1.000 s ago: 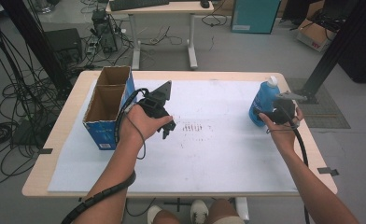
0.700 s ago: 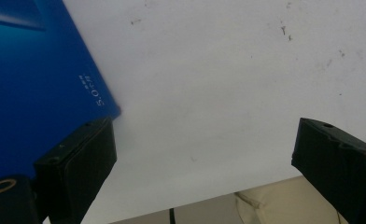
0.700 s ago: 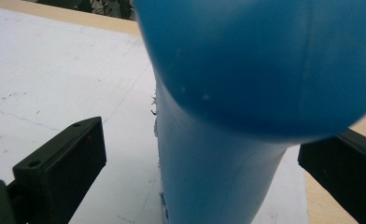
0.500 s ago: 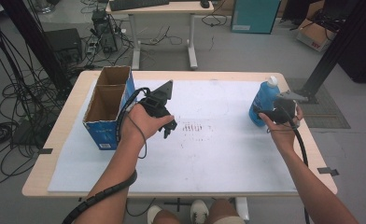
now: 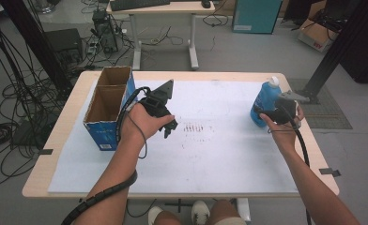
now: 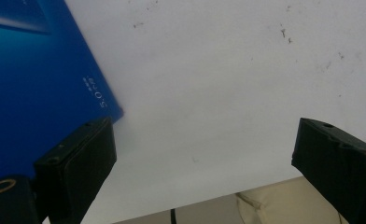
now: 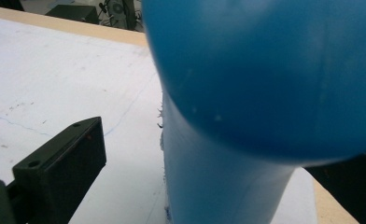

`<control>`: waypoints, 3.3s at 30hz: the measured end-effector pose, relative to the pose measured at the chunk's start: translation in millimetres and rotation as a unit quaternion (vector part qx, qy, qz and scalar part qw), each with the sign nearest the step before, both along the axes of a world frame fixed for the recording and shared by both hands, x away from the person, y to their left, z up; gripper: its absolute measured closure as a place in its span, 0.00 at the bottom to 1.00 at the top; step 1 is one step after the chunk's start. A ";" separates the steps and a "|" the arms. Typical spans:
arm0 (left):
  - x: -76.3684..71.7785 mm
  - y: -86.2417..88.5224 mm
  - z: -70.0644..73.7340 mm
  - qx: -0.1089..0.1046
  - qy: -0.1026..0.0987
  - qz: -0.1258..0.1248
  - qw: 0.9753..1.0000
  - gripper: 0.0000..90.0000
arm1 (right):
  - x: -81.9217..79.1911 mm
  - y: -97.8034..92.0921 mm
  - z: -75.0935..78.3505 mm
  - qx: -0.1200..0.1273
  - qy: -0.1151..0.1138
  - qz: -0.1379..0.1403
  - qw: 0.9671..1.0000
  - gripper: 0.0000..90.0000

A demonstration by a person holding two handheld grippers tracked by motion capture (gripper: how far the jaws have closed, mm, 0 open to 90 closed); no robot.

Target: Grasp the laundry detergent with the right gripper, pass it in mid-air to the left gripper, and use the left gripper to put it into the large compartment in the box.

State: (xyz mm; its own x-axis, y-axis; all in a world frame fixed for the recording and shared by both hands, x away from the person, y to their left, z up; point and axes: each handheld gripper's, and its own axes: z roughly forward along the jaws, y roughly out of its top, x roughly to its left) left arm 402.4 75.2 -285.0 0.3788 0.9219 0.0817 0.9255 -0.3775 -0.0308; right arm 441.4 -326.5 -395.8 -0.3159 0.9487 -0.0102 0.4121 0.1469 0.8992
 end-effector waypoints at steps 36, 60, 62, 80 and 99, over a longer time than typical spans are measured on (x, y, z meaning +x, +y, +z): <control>0.6 0.3 3.1 0.000 -0.002 0.000 1.000 0.07 | 0.8 1.9 1.0 -0.001 -0.009 0.015 1.000 0.01; 0.9 0.9 4.1 0.000 -0.003 -0.001 1.000 0.07 | 1.0 2.8 1.4 -0.003 -0.009 0.022 1.000 0.00; 0.9 1.0 4.8 0.000 -0.003 -0.001 1.000 0.07 | 1.0 2.7 1.5 -0.002 -0.010 0.024 1.000 0.01; 1.0 0.0 6.0 0.002 -0.004 -0.001 1.000 0.07 | 1.3 3.8 0.8 0.000 -0.007 0.028 1.000 0.01; 0.8 1.5 6.6 0.002 -0.005 -0.001 1.000 0.07 | 1.8 5.9 -0.1 -0.001 -0.009 0.035 0.999 0.00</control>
